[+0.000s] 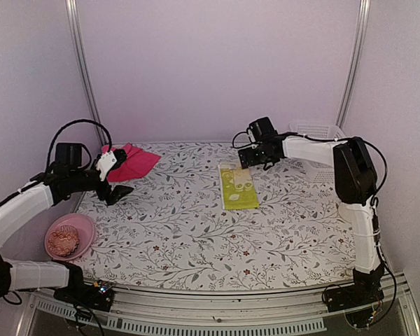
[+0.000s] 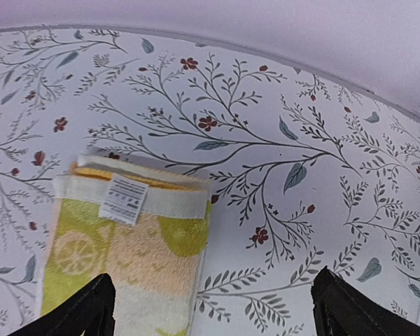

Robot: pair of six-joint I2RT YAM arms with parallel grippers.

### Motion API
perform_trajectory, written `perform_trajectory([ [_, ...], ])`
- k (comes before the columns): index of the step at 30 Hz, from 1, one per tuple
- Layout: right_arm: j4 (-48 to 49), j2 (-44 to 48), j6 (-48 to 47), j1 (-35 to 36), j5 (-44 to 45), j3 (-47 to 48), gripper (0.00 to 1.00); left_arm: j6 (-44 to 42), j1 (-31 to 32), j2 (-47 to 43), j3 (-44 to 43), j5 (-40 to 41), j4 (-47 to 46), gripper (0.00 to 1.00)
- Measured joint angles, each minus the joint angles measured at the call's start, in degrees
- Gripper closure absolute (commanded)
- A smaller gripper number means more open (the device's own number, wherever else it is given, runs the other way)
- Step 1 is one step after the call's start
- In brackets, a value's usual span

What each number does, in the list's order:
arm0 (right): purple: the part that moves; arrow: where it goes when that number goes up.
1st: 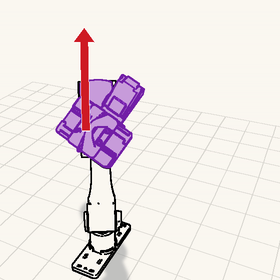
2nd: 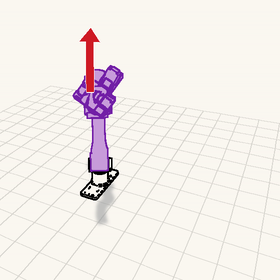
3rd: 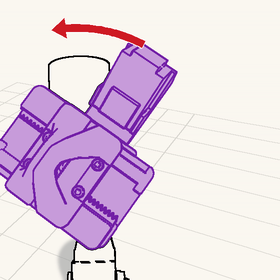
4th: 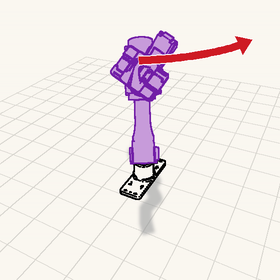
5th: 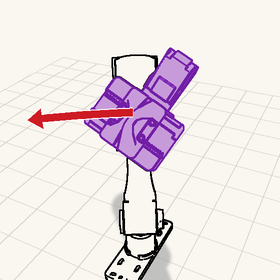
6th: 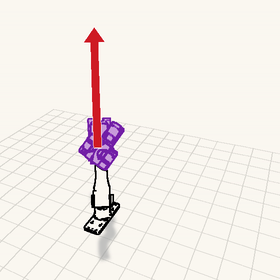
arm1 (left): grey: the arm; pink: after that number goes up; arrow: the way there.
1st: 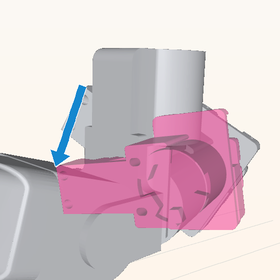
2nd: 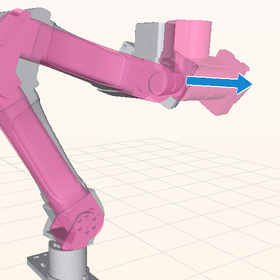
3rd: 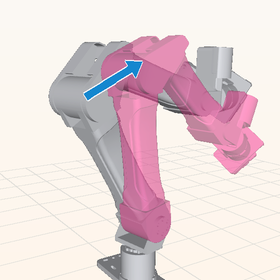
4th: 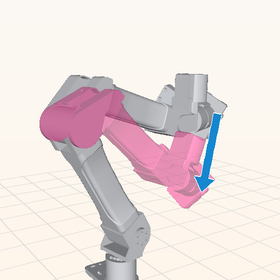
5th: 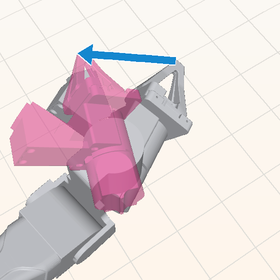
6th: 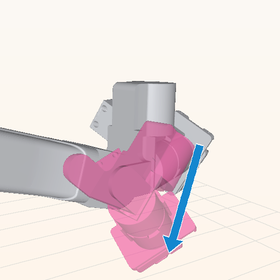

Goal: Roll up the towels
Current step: Rotate the towel at the center of the board.

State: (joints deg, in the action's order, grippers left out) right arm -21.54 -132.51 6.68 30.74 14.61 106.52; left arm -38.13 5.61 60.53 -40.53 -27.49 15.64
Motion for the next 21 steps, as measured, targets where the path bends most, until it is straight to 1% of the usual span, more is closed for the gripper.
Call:
perform_trajectory([
  [3, 1.0, 9.3, -1.3, 1.2, -1.5, -6.0, 0.01, -2.1, 5.2, 3.5, -4.6, 1.6, -0.5, 0.03],
  [6, 3.1, 17.4, -3.3, 1.8, -2.7, -12.2, 0.01, -3.9, 12.9, 9.1, -8.7, 5.7, -2.2, 0.03],
  [8, 4.2, 21.1, -4.1, 1.8, -3.2, -16.0, 0.01, -5.0, 17.6, 12.9, -10.4, 8.9, -3.4, 0.03],
  [14, 5.4, 27.2, -5.3, 1.4, -5.9, -27.6, 0.01, -8.5, 28.7, 25.1, -16.9, 16.0, -6.3, 0.03],
  [18, 6.2, 31.2, -5.6, 1.3, -6.7, -34.9, 0.01, -9.4, 34.5, 32.4, -22.6, 18.9, -8.5, 0.03],
  [21, 7.6, 36.6, -5.7, 1.3, -6.8, -41.2, 0.01, -9.2, 38.0, 37.9, -26.0, 20.8, -11.0, 0.03],
])
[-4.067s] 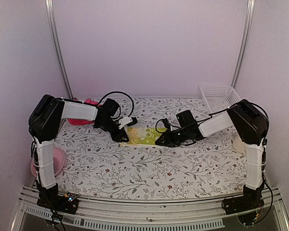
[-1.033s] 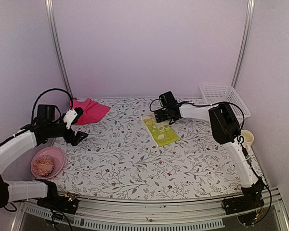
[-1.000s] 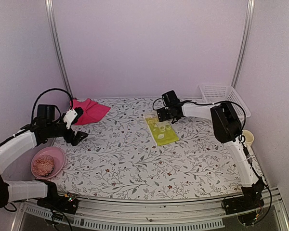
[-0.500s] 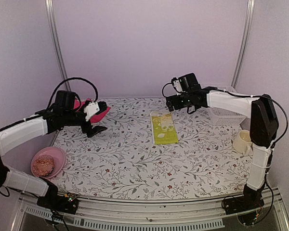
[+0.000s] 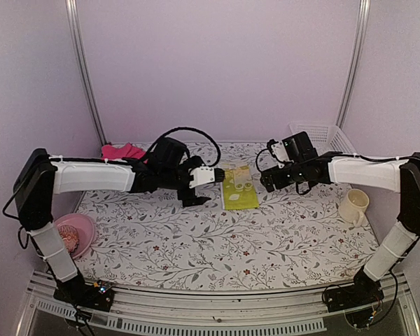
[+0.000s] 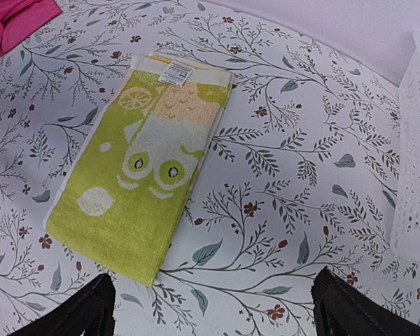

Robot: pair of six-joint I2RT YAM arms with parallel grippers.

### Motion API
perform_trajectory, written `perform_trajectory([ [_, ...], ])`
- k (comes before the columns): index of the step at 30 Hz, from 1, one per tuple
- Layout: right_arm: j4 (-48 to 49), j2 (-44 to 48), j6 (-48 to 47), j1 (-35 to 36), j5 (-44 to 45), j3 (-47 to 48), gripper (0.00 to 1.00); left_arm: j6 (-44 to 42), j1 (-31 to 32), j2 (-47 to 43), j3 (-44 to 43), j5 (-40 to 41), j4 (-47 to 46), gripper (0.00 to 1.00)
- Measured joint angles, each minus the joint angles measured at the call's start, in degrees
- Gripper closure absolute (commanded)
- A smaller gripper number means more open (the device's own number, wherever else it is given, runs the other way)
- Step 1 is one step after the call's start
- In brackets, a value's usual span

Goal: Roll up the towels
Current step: Rotate the towel at the center of the board, then pick up the towel from the center of the board.

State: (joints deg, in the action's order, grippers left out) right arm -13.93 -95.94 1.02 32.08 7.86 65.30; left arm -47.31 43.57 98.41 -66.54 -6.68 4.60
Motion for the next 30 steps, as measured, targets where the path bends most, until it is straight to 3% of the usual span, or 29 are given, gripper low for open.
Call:
perform_trajectory([
  [4, 1.2, 7.0, 0.1, 0.0, 0.5, -5.6, 0.01, 0.3, 3.6, 7.5, -2.5, 3.6, -3.3, 0.05],
  [11, 4.0, 12.3, 0.7, 0.0, 0.6, -8.5, 0.01, 0.2, 6.5, 16.9, -3.9, 7.7, -5.4, 0.18],
  [23, 5.4, 15.0, 2.8, 0.0, 0.3, -13.7, 0.01, -3.3, 7.6, 23.1, -6.9, 12.4, -10.1, 0.36],
  [26, 6.0, 16.2, 3.1, 0.0, 0.3, -14.4, 0.01, -4.0, 7.9, 24.3, -8.0, 13.4, -11.1, 0.44],
  [30, 6.8, 17.6, 3.3, 0.0, 0.3, -15.2, 0.01, -5.0, 8.4, 25.0, -8.4, 14.0, -11.4, 0.65],
])
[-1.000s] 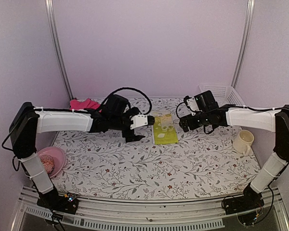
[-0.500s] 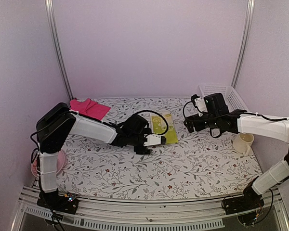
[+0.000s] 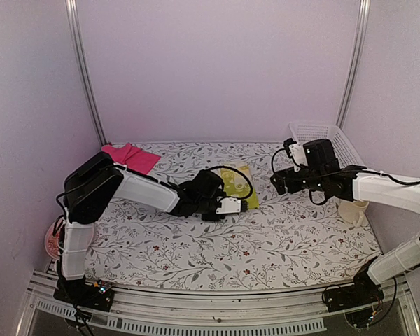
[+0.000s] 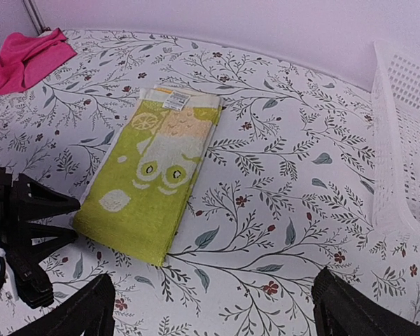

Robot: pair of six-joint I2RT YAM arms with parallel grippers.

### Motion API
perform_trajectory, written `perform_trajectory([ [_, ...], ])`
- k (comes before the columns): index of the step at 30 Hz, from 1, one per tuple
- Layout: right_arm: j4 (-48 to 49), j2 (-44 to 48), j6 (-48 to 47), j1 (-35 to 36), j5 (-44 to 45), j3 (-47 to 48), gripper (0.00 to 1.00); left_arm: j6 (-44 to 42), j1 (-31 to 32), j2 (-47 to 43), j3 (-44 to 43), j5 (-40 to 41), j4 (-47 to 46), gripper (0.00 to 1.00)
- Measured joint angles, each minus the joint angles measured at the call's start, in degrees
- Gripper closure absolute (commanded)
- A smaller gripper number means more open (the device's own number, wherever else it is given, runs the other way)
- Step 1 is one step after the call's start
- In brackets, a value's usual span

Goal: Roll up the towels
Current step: Pick up the towel from the center of the board.

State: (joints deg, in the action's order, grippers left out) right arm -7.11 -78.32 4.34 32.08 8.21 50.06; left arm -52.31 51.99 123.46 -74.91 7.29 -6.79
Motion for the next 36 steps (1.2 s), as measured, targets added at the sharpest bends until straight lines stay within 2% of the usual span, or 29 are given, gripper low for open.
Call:
perform_trajectory([
  [1, 0.2, 0.2, 0.0, 0.0, 0.0, -0.1, 0.01, -0.2, 0.1, 0.2, 0.0, 0.1, -0.1, 0.73],
  [7, 1.3, 0.7, 0.0, 0.0, -0.7, -0.9, 0.01, 0.0, 0.2, 1.5, -0.9, 0.9, 0.9, 1.00],
  [12, 2.6, 1.0, -0.7, 0.1, -3.3, -1.5, 0.01, 0.9, -0.2, 1.3, -1.2, 0.0, 2.7, 1.00],
  [17, 4.8, 0.9, -3.8, 2.2, -5.8, -2.7, 0.01, 3.6, -2.4, -2.5, 0.1, -5.3, 7.8, 1.00],
  [27, 15.0, -7.8, -19.6, 17.2, -10.8, -4.7, 0.01, 9.7, -11.3, -20.7, 16.0, -19.5, 13.4, 1.00],
  [32, 18.4, -14.7, -26.2, 23.7, -10.3, -4.7, 0.01, 11.2, -11.0, -22.8, 23.3, -24.4, 15.2, 1.00],
  [36, 20.1, -19.7, -28.6, 28.7, -6.6, -4.4, 0.02, 12.0, -10.8, -23.5, 24.5, -27.2, 16.6, 1.00],
])
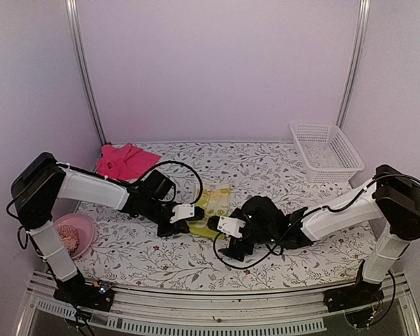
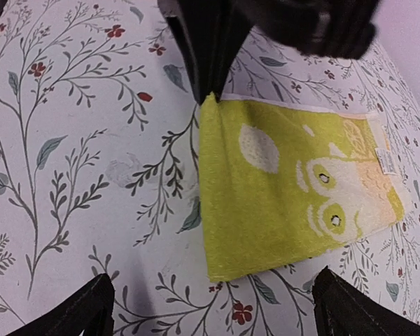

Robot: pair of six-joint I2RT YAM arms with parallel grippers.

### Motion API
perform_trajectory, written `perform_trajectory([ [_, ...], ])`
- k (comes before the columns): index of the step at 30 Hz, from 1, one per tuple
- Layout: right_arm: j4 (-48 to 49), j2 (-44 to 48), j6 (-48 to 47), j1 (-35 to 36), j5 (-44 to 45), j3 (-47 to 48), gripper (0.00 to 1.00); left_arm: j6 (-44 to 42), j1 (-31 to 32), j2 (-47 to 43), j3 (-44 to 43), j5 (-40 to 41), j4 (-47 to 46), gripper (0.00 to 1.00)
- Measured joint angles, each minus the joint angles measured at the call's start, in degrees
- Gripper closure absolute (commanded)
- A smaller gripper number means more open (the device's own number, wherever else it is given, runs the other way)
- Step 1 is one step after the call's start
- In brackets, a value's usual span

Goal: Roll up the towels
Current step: Pick up the towel from the center of the board, then roll the towel at the center of the board.

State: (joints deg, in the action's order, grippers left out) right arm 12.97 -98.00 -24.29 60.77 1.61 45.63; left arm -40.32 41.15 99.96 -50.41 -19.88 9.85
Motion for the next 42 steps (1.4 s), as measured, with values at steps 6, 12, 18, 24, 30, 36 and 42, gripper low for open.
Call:
perform_trajectory([
  [6, 1.1, -5.9, -1.9, 4.3, 6.5, 1.8, 0.13, 0.1, 1.5, -0.1, -0.6, -1.7, 1.8, 1.00],
  [12, 3.0, -9.9, -3.8, 4.5, 12.7, 5.2, 0.33, 0.3, 2.0, -0.1, -1.1, -2.4, 2.6, 1.00],
  [18, 3.2, -11.0, -5.8, 4.5, 15.3, 5.5, 0.66, 0.7, 2.0, 0.0, -1.1, -2.4, 3.2, 1.00],
  [24, 1.4, -11.1, -7.0, 4.5, 14.5, 5.3, 0.96, 0.6, 2.0, 0.0, -1.2, -2.3, 3.4, 0.65],
  [30, 0.6, -11.1, -6.5, 4.4, 12.8, 5.4, 0.97, 0.7, 1.9, -0.2, -1.2, -1.7, 3.8, 0.21],
  [36, -3.2, -10.4, -4.2, 2.6, 6.9, 6.8, 0.97, -0.6, 1.6, -3.1, -1.2, -1.8, 3.7, 0.20],
  [42, -11.3, -10.1, -0.7, -1.2, -2.8, 10.8, 0.96, -2.1, 1.5, -4.2, -1.2, -3.0, 3.1, 0.26],
])
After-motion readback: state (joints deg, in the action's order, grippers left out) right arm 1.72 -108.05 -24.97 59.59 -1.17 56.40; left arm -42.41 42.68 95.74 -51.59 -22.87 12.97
